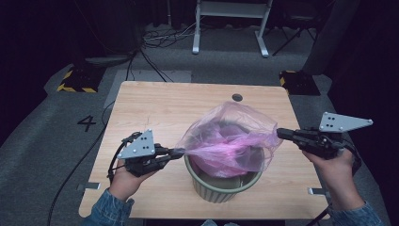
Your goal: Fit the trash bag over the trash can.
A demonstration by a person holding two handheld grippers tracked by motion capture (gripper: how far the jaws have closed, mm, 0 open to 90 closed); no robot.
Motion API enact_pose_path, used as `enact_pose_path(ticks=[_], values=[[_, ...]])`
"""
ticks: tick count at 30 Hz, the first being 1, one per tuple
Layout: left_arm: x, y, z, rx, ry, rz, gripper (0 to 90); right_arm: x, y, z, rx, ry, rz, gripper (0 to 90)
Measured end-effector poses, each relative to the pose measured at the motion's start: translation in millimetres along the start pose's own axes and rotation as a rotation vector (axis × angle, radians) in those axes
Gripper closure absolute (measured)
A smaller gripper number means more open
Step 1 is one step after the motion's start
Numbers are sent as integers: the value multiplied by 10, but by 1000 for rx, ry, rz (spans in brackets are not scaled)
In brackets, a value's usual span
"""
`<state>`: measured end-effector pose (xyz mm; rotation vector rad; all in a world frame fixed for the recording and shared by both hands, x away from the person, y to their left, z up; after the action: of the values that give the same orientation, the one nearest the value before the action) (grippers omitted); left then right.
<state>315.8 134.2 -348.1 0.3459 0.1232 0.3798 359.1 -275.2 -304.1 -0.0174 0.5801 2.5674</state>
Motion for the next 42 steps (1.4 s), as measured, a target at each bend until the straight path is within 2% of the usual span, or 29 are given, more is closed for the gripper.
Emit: enact_pose_path(ticks=[9, 14, 22, 25, 27, 29, 32, 34, 38, 39, 40, 42], values=[[31, 259, -258, 4, 23, -18, 898, -45, 84, -269, 23, -55, -9, 898], [9, 321, -348, 14, 26, -34, 898, 13, 125, -385, 39, -59, -6, 898], [-35, 308, -404, 30, 21, -48, 897, 176, 250, -481, 43, -54, 1, 898], [-47, 279, -448, 48, 20, -67, 897, 231, 294, -545, 45, -68, 11, 898], [-52, 269, -484, 53, 22, -77, 898, 279, 281, -627, 64, -81, 26, 898], [-64, 269, -509, 45, 27, -89, 898, 305, 266, -681, 80, -83, 31, 898], [-85, 291, -524, 5, 36, -112, 898, 314, 265, -739, 94, -96, 33, 900], [-115, 292, -543, 6, 34, -121, 898, 322, 278, -757, 95, -109, 40, 900], [-159, 284, -564, 0, 29, -136, 897, 389, 357, -768, 88, -106, 43, 898], [-150, 281, -561, 0, 32, -109, 881, 400, 369, -768, 86, -104, 44, 886], [-129, 282, -553, -5, 38, -91, 768, 401, 388, -766, 85, -91, 21, 809], [-73, 302, -517, -43, 88, -73, 559, 375, 410, -756, 76, -106, 15, 707]])
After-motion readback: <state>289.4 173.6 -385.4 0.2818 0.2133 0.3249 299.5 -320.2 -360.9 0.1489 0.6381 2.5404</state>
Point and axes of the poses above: each handheld gripper's, and its own axes: y roughly backward along the jaws, z roughly out of its top, x roughly to its left, the point moved 4 cm from there along -y, roughly forward along the jaws, and after that the axes turned 5 degrees about y, right-handed, at the moved point
